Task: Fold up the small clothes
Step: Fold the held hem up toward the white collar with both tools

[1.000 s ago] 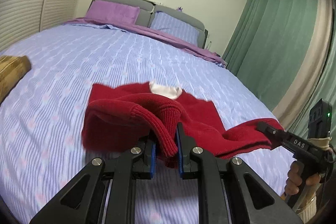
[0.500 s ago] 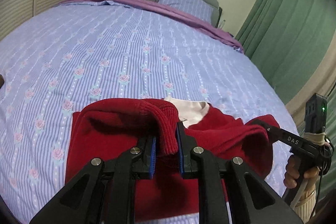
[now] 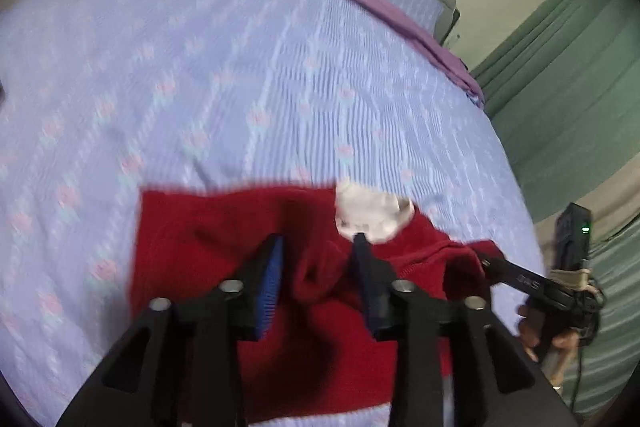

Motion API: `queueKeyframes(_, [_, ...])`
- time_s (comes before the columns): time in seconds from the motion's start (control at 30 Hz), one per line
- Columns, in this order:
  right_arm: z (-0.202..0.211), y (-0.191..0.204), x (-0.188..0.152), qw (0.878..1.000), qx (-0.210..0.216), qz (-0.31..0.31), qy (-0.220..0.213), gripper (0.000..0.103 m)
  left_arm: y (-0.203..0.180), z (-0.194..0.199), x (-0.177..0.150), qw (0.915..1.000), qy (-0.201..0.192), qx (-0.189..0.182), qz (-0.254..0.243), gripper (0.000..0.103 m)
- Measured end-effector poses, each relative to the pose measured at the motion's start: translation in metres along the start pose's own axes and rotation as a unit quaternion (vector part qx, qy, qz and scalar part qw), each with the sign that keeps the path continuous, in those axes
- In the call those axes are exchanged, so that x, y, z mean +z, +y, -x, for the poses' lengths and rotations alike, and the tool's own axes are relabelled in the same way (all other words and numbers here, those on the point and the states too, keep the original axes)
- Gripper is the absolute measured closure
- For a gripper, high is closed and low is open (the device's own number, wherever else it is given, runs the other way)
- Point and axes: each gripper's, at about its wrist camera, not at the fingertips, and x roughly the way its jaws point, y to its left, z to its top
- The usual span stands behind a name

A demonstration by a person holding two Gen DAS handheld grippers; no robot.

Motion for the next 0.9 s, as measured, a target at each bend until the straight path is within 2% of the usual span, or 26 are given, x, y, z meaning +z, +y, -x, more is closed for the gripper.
queueKeyframes(0.07, [0.006, 0.007, 0.003, 1.0, -0.004, 0.014, -0.001, 0.078, -0.01, 0.014, 0.005, 0.9988, -0.039, 0.013, -0.028, 0.05])
queueKeyframes(0.2, [0.015, 0.017, 0.01, 0.999, -0.017, 0.021, -0.024, 0.07, -0.029, 0.025, 0.009, 0.9959, -0.062, 0.018, -0.064, 0.048])
queueKeyframes(0.3, [0.011, 0.018, 0.017, 0.999, -0.024, 0.016, -0.016, 0.068, -0.034, 0.022, 0.008, 0.995, -0.062, 0.019, -0.076, 0.048])
queueKeyframes(0.37, [0.0, 0.016, 0.023, 1.0, -0.027, 0.004, 0.005, 0.068, -0.037, 0.014, 0.008, 0.9948, -0.058, 0.025, -0.08, 0.048])
queueKeyframes(0.47, [-0.015, 0.005, 0.026, 0.998, -0.025, -0.034, 0.036, 0.068, -0.034, -0.006, 0.0, 0.9963, -0.027, 0.023, -0.079, 0.048])
queueKeyframes(0.57, [-0.003, 0.005, 0.021, 1.0, -0.004, -0.016, 0.006, 0.066, -0.035, -0.022, -0.015, 0.9956, -0.011, 0.022, -0.09, 0.048])
queueKeyframes(0.63, [0.003, 0.01, 0.019, 1.0, -0.007, 0.007, 0.005, 0.064, -0.041, -0.031, -0.024, 0.9945, -0.005, 0.021, -0.102, 0.048])
queueKeyframes(0.73, [0.006, 0.013, 0.021, 1.0, -0.006, 0.018, 0.008, 0.064, -0.059, -0.039, -0.033, 0.992, -0.008, -0.006, -0.126, 0.048])
queueKeyframes(0.9, [0.014, 0.008, 0.027, 1.0, 0.005, 0.002, -0.009, 0.064, -0.101, -0.055, -0.049, 0.9805, -0.009, -0.039, -0.192, 0.048])
